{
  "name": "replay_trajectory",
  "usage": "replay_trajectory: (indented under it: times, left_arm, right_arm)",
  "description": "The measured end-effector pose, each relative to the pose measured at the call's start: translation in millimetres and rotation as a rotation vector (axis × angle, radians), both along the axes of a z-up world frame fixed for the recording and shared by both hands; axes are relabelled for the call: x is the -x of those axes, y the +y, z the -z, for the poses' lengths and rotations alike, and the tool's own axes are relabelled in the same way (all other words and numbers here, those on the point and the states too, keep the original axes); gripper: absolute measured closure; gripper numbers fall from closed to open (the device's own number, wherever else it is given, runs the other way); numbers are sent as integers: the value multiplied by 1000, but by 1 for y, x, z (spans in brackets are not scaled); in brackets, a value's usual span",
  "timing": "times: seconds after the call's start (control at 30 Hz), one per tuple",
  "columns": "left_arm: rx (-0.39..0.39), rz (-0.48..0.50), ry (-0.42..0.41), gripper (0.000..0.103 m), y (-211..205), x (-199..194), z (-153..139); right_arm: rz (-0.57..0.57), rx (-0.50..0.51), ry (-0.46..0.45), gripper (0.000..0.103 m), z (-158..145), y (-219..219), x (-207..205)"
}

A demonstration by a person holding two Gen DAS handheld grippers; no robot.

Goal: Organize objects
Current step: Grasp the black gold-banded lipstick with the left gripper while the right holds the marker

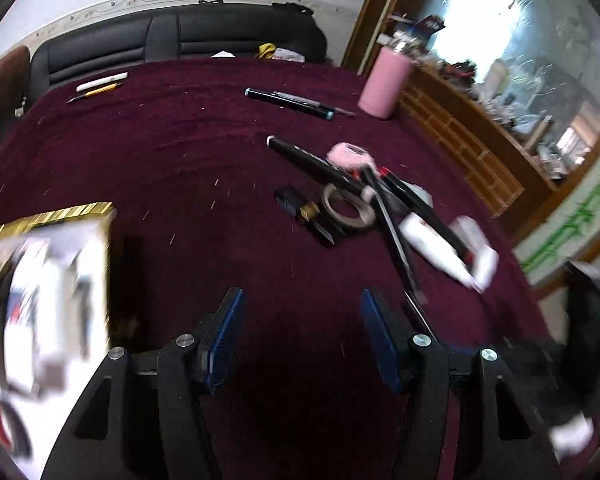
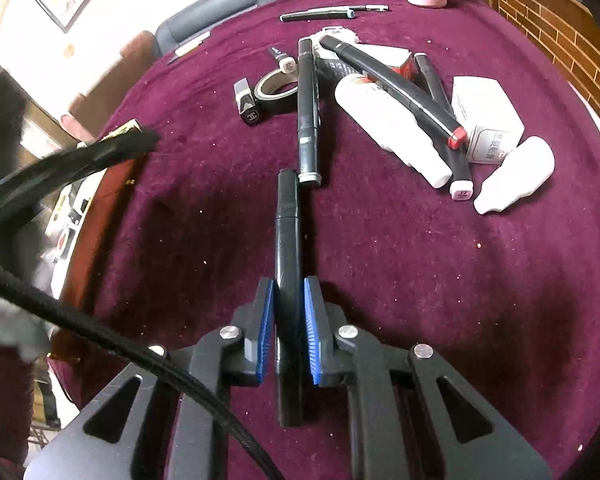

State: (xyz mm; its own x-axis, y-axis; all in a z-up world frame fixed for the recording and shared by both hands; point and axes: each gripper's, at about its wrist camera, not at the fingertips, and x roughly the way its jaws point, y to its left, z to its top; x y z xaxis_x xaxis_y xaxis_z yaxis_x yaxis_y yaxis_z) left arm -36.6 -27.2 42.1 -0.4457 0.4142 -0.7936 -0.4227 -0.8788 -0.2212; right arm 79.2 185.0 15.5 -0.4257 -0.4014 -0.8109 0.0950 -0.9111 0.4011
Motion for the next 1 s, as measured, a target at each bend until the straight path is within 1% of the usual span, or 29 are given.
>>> replay_trajectory:
  times: [0.1, 0.13, 0.2, 0.27, 0.3, 0.37, 0.43, 0.53, 0.57, 0.63, 0.7, 0.8, 0.87, 0.9, 0.93, 0.97, 1.0]
  left_arm:
    - [18, -31, -21, 50, 19, 26, 17]
    - [35, -45, -14, 50, 24, 35, 21]
    - [40, -55, 7, 50, 32, 46, 24]
    - [75, -81, 31, 50, 38, 57, 27]
    - [85, -88, 29, 50, 41, 62, 28]
    - [148, -112, 26, 49, 47, 72, 33]
    - [185, -121, 21, 49, 50, 77, 36]
    - [235, -75, 1, 49, 51, 74, 44]
    - [271, -48, 23, 49, 51, 68, 46]
    - [287, -25, 33, 52, 50, 64, 44]
    - [292, -16, 18, 55, 47, 67, 45]
    - [312, -17, 33, 55, 54, 72, 45]
    - [330, 2, 55, 55, 64, 73, 45]
    - [355, 18, 82, 55, 71, 69, 45]
    - [389, 36, 116, 56, 77, 65, 45]
    - [405, 54, 134, 60, 79, 62, 45]
    - [398, 83, 134, 76, 81, 59, 44]
  right_arm:
    - [-3, 38, 1, 91, 3, 1, 2]
    - [-8, 46, 3, 91, 3, 3, 2]
    - [-12, 56, 7, 91, 5, 3, 2]
    - [-15, 69, 10, 91, 6, 4, 2]
    - [-16, 74, 10, 91, 6, 4, 2]
    - [-18, 88, 11, 91, 7, 5, 1]
    - [-18, 105, 11, 91, 8, 7, 1]
    - [-20, 129, 11, 91, 9, 8, 1]
    - [-20, 134, 12, 91, 9, 8, 1]
    - [-22, 134, 16, 91, 9, 7, 1]
    - [-22, 123, 16, 91, 8, 5, 2]
    - [-19, 94, 17, 89, 5, 1, 1]
    - [-17, 64, 18, 89, 2, -4, 1]
    - [-16, 55, 18, 88, 1, -3, -1]
    - [-13, 41, 18, 88, 0, -6, -1]
    - [-10, 30, 19, 87, -1, -7, 0]
    - [-8, 18, 21, 86, -2, -9, 1]
